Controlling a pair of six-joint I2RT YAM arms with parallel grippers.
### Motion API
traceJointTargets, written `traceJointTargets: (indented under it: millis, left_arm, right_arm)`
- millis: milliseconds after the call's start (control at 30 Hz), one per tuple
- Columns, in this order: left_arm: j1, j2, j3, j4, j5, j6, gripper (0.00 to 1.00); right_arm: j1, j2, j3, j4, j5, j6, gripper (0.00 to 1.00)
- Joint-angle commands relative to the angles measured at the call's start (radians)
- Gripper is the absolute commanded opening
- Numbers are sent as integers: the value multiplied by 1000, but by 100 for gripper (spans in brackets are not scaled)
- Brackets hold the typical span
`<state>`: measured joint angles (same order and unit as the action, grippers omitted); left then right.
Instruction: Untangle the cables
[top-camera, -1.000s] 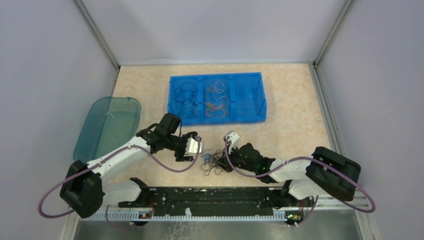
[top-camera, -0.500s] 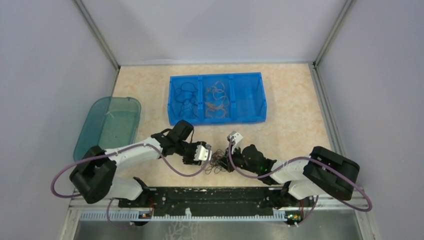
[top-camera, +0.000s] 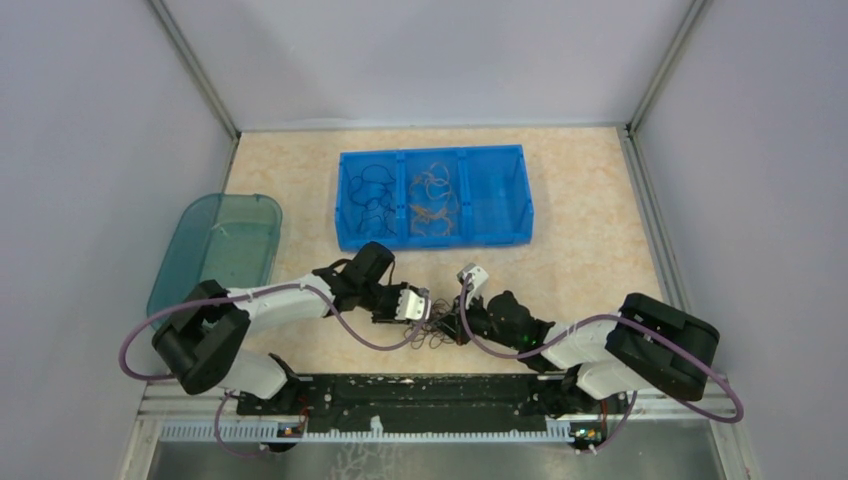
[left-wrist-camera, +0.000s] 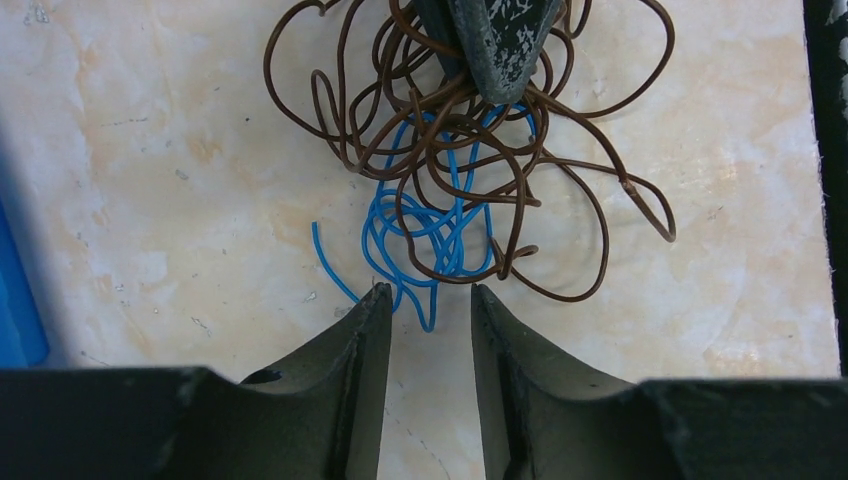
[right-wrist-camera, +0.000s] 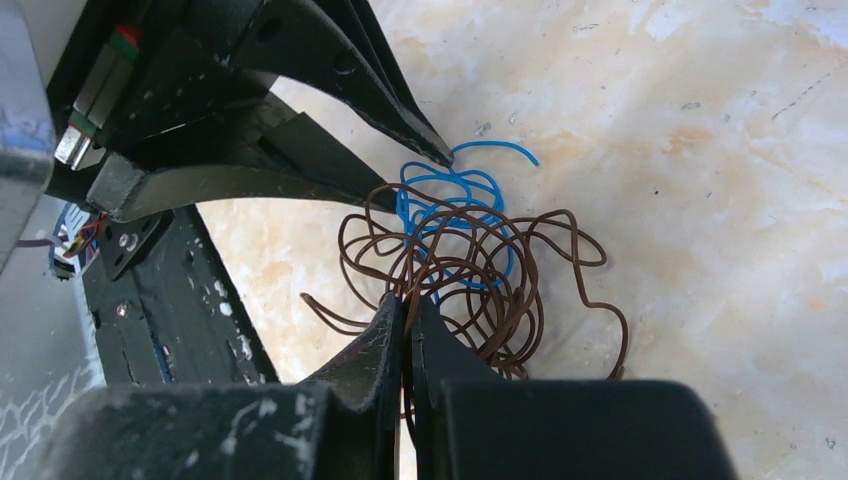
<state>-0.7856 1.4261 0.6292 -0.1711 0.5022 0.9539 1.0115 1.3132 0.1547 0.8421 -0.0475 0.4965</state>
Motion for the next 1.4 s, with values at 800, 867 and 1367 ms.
traceJointTargets:
  millis: [800, 867, 1367]
  left_arm:
    - [132, -510, 337, -211, -469, 117, 0]
    - [132, -532, 388, -190, -464, 123, 0]
    - [132, -498, 621, -207, -326, -27, 0]
  right_arm:
    - [-24, -143, 38, -256, 118, 14, 2]
    - [-25, -163, 43, -286, 130, 13, 3]
    - [-25, -463, 100, -404, 156, -9, 29]
